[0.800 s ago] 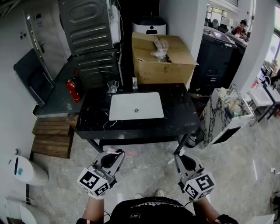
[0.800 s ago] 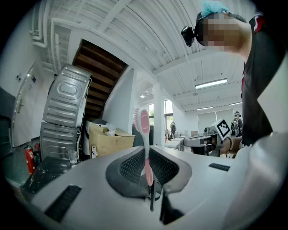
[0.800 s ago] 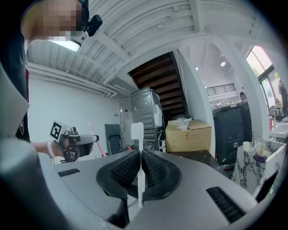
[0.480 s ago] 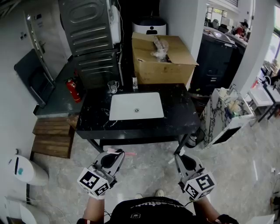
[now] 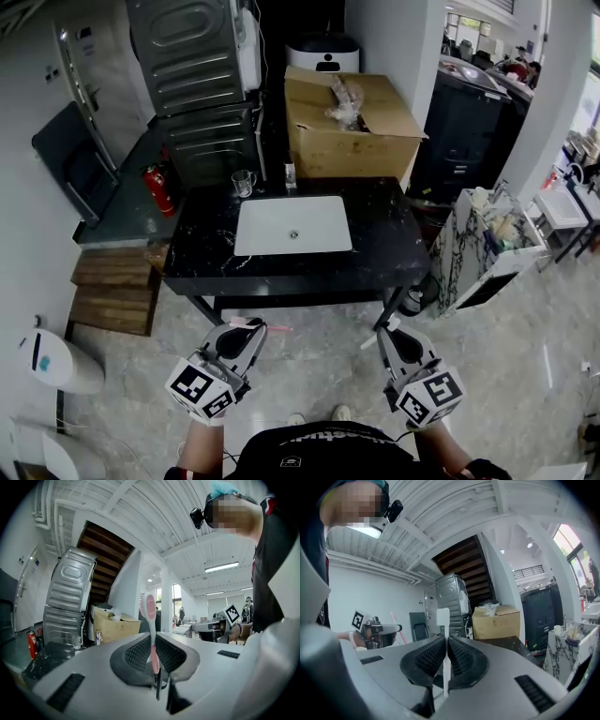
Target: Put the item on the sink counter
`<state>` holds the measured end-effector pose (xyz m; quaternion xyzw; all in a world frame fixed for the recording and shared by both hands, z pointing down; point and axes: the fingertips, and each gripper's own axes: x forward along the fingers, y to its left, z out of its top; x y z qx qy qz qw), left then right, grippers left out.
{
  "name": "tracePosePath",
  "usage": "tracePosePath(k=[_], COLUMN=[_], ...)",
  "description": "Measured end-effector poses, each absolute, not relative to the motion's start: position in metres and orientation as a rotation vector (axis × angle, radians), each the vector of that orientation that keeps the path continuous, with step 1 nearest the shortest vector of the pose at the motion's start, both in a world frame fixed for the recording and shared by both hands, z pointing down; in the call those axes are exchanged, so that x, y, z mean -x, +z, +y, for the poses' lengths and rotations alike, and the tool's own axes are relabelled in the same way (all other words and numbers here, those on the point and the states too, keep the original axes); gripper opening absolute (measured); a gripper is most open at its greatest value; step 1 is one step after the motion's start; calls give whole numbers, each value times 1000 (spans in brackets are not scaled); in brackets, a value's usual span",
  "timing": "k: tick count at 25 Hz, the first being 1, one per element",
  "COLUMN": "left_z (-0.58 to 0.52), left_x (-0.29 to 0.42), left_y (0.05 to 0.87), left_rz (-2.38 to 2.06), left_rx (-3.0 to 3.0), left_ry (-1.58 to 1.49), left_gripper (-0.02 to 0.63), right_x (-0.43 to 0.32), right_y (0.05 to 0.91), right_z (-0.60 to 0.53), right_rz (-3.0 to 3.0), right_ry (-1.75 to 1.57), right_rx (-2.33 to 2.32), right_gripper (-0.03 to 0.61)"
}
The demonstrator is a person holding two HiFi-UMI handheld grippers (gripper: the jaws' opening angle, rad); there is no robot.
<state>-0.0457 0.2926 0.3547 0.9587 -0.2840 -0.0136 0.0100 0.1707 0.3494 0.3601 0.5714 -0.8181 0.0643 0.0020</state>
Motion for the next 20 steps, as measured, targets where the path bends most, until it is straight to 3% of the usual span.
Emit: tracePosePath(k=[20], left_z=[295], left_x=[0], left_y=[357], left_rz=[-1046], left_rx=[-2964], left_ry=[-3], left_gripper=[38], right_x=[-223], right_y=[374], right_z=[340], right_rz=[-2685], right_ry=[250], right_rx=[-1621], right_gripper=[44])
